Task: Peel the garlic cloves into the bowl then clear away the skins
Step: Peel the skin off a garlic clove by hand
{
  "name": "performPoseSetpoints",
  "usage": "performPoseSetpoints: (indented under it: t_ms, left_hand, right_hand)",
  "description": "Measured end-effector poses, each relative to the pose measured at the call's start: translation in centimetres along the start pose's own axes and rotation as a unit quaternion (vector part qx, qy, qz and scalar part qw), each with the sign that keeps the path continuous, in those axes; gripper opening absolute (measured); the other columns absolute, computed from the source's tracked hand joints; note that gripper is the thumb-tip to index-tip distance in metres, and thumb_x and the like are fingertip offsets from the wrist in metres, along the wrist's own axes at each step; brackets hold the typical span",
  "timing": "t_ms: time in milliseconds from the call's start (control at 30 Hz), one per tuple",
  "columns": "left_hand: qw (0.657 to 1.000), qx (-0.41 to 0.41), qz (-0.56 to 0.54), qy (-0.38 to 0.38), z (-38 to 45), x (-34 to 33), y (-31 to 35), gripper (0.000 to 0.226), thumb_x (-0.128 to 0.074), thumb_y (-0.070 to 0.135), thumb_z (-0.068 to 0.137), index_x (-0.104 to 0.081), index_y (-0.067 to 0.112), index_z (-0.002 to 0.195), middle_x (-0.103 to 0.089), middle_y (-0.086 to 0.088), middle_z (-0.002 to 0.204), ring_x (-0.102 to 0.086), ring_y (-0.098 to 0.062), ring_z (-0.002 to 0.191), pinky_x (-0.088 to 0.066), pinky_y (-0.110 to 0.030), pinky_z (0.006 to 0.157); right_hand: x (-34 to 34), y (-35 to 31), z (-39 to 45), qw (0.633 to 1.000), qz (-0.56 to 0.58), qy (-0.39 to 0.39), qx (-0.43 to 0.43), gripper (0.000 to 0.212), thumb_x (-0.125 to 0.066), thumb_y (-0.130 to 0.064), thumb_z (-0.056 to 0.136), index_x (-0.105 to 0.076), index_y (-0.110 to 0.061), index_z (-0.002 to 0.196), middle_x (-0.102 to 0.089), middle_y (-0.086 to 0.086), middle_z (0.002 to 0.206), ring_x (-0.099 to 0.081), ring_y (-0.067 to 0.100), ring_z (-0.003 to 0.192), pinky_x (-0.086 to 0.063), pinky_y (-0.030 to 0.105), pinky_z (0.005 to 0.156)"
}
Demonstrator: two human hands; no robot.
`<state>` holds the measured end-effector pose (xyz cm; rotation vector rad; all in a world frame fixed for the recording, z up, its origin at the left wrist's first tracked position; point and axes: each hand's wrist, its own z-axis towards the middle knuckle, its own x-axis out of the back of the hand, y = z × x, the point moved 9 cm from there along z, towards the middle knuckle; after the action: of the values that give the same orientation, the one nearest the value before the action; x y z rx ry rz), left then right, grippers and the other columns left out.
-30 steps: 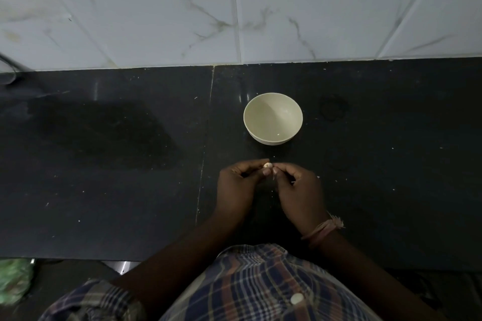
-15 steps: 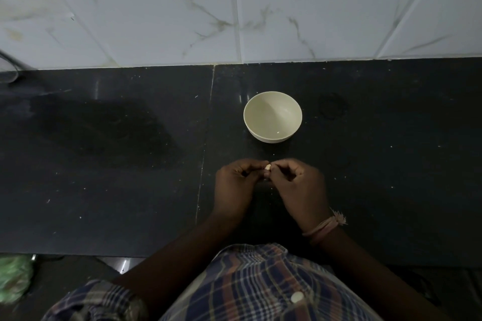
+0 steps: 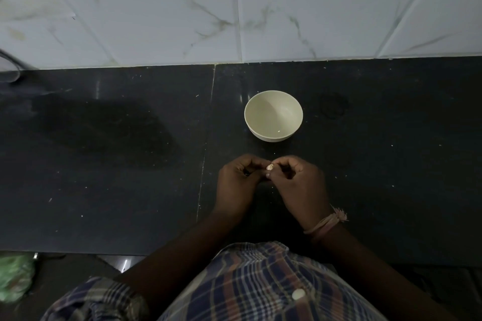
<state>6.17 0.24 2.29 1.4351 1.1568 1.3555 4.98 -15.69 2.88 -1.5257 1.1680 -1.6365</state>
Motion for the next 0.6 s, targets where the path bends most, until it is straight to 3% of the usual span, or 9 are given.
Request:
performPoseSetpoints:
  t_ms: [100, 233, 300, 400, 600]
  left_hand:
    - [1.0, 0.012, -0.014, -0.014, -0.1, -0.2, -0.2, 0.031, -0.072, -0.006, 0.084, -0.079, 0.022, 0.096, -0.079, 0.008, 0.091, -0.074, -0.008, 0.085, -0.058, -0.024, 0.079]
    - [1.0, -0.002, 0.001, -0.018, -0.1, -0.3, -0.1, 0.026, -0.075, -0.003, 0.084, -0.082, 0.016, 0.101, -0.078, 0.007, 0.093, -0.074, -0.006, 0.088, -0.057, -0.02, 0.08]
    - [0.999, 0.009, -0.018, -0.035, -0.2, -0.9, 0.1, 0.023, -0.075, 0.001, 0.087, -0.081, 0.015, 0.103, -0.079, 0.005, 0.095, -0.075, -0.009, 0.089, -0.059, -0.025, 0.082]
    - [0.996, 0.042, -0.038, -0.063, -0.3, -1.5, 0.1, 0.019, -0.073, 0.012, 0.092, -0.079, 0.019, 0.108, -0.079, 0.005, 0.096, -0.076, -0.013, 0.09, -0.061, -0.031, 0.083]
    - [0.984, 0.136, -0.095, -0.062, -0.6, -1.8, -1.7, 0.01, -0.068, 0.014, 0.095, -0.076, 0.018, 0.101, -0.078, -0.006, 0.091, -0.075, -0.026, 0.086, -0.06, -0.043, 0.079]
  right_hand:
    - [0.0, 0.0, -0.1, 1.0, 0.019, -0.007, 0.001, 0.005, -0.073, -0.014, 0.088, -0.076, -0.018, 0.09, -0.074, -0.011, 0.082, -0.068, -0.001, 0.079, -0.05, 0.012, 0.073]
    - [0.2, 0.6, -0.1, 0.999, 0.036, -0.011, -0.023, 0.006, -0.073, -0.016, 0.087, -0.077, -0.016, 0.092, -0.076, -0.008, 0.082, -0.071, 0.003, 0.078, -0.058, 0.026, 0.075]
    - [0.6, 0.7, 0.0, 0.999, 0.03, 0.009, -0.033, 0.006, -0.072, -0.017, 0.087, -0.077, -0.017, 0.091, -0.075, -0.008, 0.079, -0.07, 0.003, 0.075, -0.059, 0.03, 0.073]
    - [1.0, 0.9, 0.2, 0.998, 0.03, 0.02, -0.047, 0.006, -0.069, -0.021, 0.09, -0.076, -0.02, 0.091, -0.073, -0.008, 0.078, -0.069, 0.004, 0.074, -0.059, 0.032, 0.072]
    - [0.0, 1.9, 0.0, 0.993, 0.068, -0.036, -0.089, 0.012, -0.062, -0.021, 0.097, -0.074, -0.017, 0.096, -0.074, -0.003, 0.082, -0.07, 0.01, 0.074, -0.057, 0.032, 0.07]
